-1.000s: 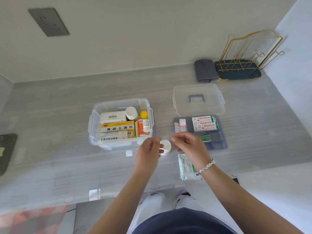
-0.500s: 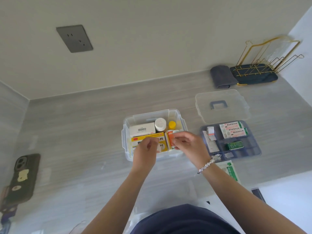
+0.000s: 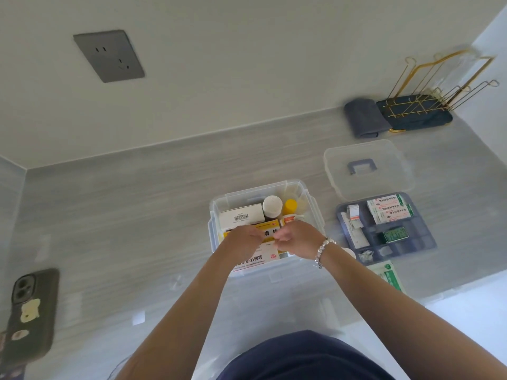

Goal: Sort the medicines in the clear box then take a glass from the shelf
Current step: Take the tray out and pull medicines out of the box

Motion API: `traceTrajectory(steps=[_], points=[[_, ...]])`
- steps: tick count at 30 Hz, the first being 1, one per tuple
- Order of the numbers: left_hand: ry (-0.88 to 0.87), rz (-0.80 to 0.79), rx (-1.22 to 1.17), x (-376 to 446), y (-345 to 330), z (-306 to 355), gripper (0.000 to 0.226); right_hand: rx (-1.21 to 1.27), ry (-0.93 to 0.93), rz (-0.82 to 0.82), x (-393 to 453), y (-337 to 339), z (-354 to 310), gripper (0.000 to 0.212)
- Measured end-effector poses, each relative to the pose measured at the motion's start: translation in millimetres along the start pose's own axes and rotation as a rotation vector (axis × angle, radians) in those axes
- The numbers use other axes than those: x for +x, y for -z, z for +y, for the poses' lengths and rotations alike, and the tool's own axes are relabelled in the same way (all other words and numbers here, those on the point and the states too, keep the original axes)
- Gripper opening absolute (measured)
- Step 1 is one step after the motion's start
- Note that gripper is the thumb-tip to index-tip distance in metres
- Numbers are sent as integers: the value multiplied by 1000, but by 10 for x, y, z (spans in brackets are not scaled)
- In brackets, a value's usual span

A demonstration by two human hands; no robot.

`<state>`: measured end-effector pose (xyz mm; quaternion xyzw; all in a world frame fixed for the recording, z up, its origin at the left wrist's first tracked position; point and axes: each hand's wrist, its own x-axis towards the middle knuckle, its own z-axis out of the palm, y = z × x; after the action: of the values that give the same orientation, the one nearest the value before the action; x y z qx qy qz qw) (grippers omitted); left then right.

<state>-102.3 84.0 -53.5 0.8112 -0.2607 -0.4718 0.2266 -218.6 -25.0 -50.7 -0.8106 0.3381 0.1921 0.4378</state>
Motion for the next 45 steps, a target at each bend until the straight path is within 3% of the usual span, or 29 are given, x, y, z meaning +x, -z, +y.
traceTrajectory(steps=[8,13,19,21,24,29,37,45], points=[[-26,-124,-42,-2,126,2,23,102,-118,-164,128,25,-68,27],[-47,-151,-248,-51,258,68,23,537,-125,-54,7,207,-46,21],[-166,-292,-380,-234,393,281,9,700,76,123,-216,362,-72,16],[-165,-259,-422,-277,330,353,9,836,134,132,-288,380,-102,27],[-111,-124,-716,-325,174,456,23,980,139,123,-402,410,-79,49],[-106,24,-1006,-446,-89,581,27,872,101,198,-644,454,136,24],[-181,23,-953,-537,-455,703,10,502,197,419,-1028,685,469,25],[-106,-82,-866,-553,-982,964,15,792,119,595,-1192,902,1099,8]])
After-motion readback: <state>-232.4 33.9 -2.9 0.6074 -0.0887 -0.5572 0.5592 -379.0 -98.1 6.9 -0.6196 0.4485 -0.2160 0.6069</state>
